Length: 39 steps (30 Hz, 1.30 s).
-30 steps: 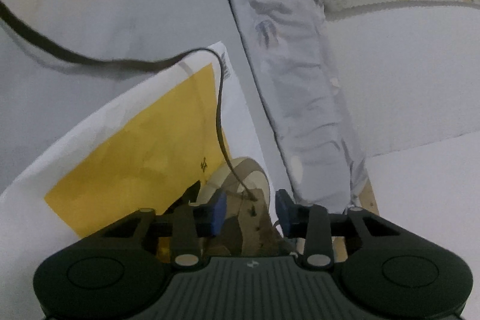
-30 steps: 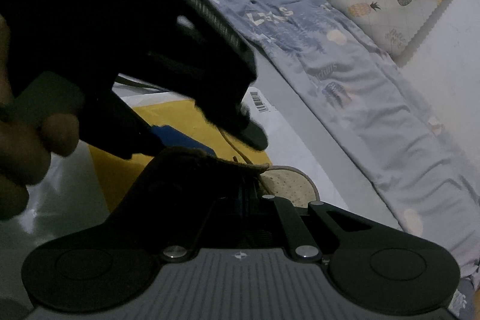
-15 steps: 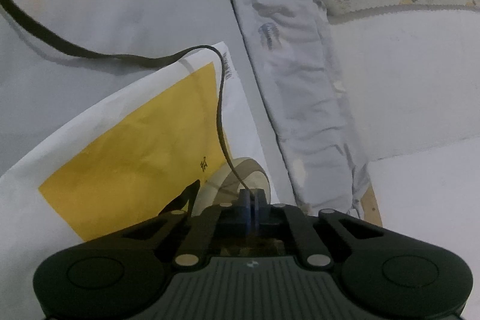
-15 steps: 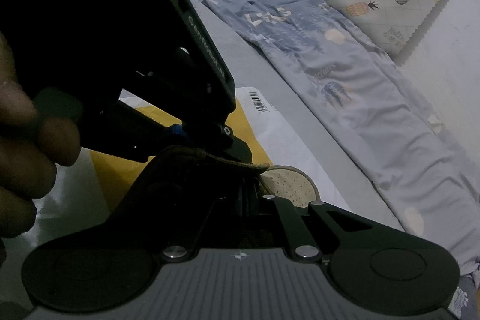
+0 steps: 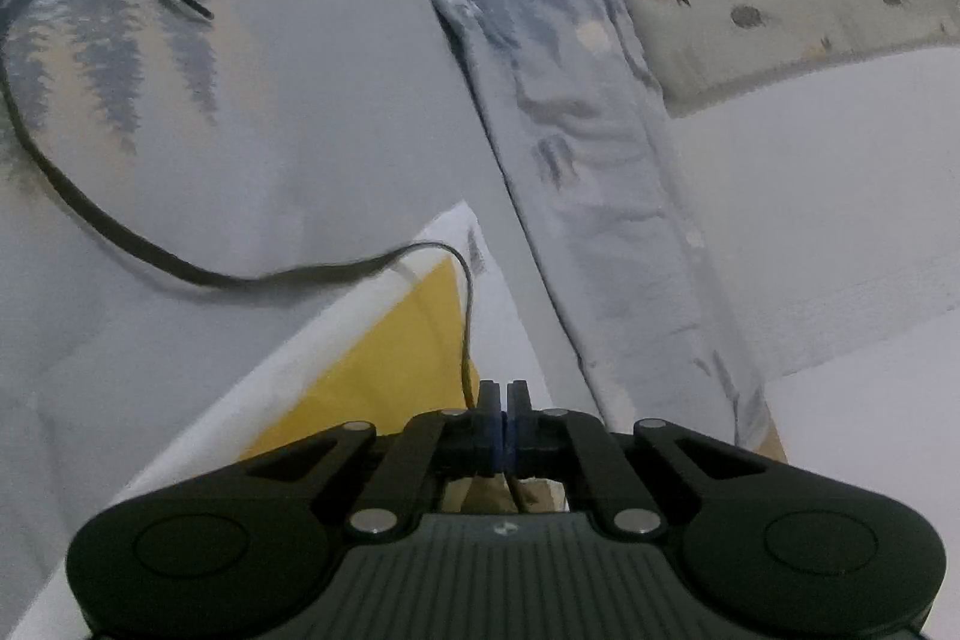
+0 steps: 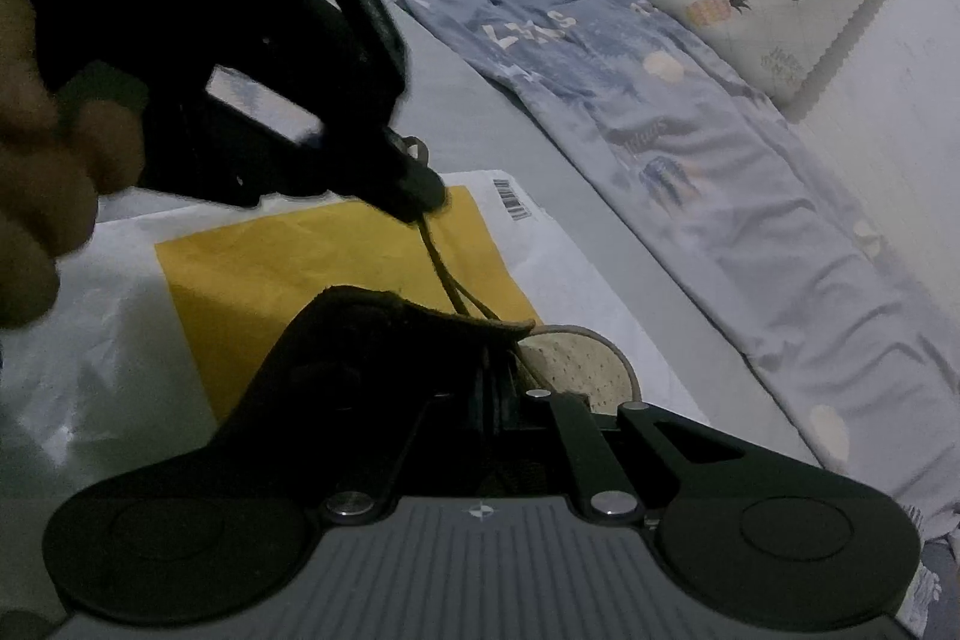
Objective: Lace up shoes with both hands
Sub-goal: 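Pinch the lace end emerging from the eyelet with the left gripper, then pull the lace through the eyelet with the left gripper while the right gripper holds the sneaker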
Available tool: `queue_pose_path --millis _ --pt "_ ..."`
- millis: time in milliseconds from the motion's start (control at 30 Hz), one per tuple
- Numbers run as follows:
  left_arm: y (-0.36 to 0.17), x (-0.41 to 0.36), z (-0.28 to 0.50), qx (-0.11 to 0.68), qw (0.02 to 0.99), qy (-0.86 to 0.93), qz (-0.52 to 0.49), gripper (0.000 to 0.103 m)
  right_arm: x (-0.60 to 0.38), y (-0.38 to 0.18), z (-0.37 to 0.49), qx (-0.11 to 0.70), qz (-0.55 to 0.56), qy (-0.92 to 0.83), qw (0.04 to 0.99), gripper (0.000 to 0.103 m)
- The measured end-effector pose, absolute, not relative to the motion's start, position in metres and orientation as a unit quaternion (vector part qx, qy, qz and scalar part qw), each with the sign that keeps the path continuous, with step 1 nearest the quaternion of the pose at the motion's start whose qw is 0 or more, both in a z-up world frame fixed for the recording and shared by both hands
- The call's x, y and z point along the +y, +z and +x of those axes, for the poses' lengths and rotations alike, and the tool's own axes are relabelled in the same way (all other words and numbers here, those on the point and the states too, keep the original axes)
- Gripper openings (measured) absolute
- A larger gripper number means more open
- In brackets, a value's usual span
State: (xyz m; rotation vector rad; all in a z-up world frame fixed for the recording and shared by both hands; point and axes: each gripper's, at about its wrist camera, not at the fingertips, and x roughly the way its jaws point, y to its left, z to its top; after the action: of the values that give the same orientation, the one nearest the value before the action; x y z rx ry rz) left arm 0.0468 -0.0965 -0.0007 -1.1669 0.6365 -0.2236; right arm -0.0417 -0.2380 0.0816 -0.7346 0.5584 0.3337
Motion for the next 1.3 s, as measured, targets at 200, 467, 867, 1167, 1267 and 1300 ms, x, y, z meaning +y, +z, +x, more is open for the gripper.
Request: queue_pose_path --millis 200,467,867,1167,1267,1300 --pt "-0.003 -0.094 0.048 0.306 0.771 -0.106 -0.548 0.001 -0.238 0.081 -0.043 0.268 -0.354 0.156 0.882 0.003" --pt "-0.006 -0.102 0.043 0.324 0.748 -0.114 -0.569 0.042 -0.245 0.084 -0.043 0.266 -0.343 0.141 0.890 0.003" --pt "-0.006 -0.128 0.043 0.330 0.740 -0.140 -0.569 0.042 -0.265 0.110 -0.058 0.247 -0.275 0.105 0.923 0.039" --pt "-0.007 -0.139 0.048 0.326 0.744 -0.134 -0.568 0.040 -0.284 0.129 -0.079 0.229 -0.224 0.061 0.945 0.040" --pt "-0.006 -0.141 0.046 0.326 0.747 -0.129 -0.565 0.033 -0.292 0.129 -0.084 0.240 -0.196 0.047 0.950 0.039" --pt "-0.007 -0.141 0.045 0.328 0.746 -0.127 -0.566 0.027 -0.293 0.129 -0.085 0.245 -0.195 0.043 0.949 0.039"
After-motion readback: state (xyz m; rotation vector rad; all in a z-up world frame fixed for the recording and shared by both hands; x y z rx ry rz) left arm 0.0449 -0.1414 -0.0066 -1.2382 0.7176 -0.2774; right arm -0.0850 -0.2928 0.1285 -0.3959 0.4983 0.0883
